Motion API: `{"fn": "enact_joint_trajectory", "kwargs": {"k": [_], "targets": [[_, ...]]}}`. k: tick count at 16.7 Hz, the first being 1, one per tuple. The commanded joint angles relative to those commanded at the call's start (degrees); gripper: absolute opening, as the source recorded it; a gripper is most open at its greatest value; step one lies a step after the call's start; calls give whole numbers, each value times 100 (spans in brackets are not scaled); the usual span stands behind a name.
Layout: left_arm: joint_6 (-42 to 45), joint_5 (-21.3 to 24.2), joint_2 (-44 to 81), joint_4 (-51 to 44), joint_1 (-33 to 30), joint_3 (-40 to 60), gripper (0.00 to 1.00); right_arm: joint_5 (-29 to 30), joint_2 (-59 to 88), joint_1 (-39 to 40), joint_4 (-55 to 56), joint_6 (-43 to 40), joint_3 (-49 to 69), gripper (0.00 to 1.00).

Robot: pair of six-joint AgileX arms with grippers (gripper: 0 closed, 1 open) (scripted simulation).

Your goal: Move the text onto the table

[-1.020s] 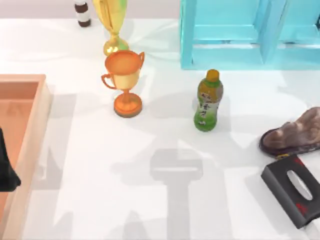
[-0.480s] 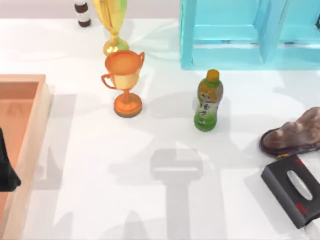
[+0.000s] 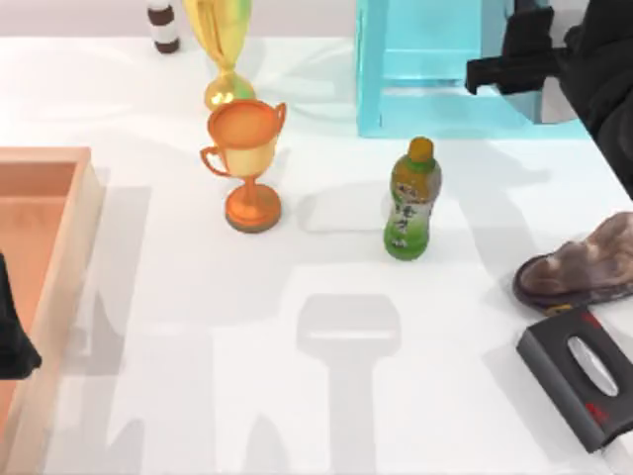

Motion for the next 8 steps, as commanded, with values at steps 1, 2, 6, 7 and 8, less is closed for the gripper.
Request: {"fn": "enact_joint_trajectory", "kwargs": {"k": [1, 2, 6, 7, 8], "targets": [[0, 0, 0, 0, 0, 0, 100, 367, 133, 544, 5, -389, 101, 0], [0, 0, 0, 0, 0, 0, 100, 736, 273, 1092, 9, -791, 187, 0], [0, 0, 0, 0, 0, 0, 100, 2178, 898, 3207, 5, -2497, 298, 0], [0, 0, 0, 0, 0, 0, 100, 2511, 1067, 3681, -8, -2918, 259, 0], [0, 0, 0, 0, 0, 0, 100, 2825, 1237, 4117, -26, -3327, 196, 0]]}}
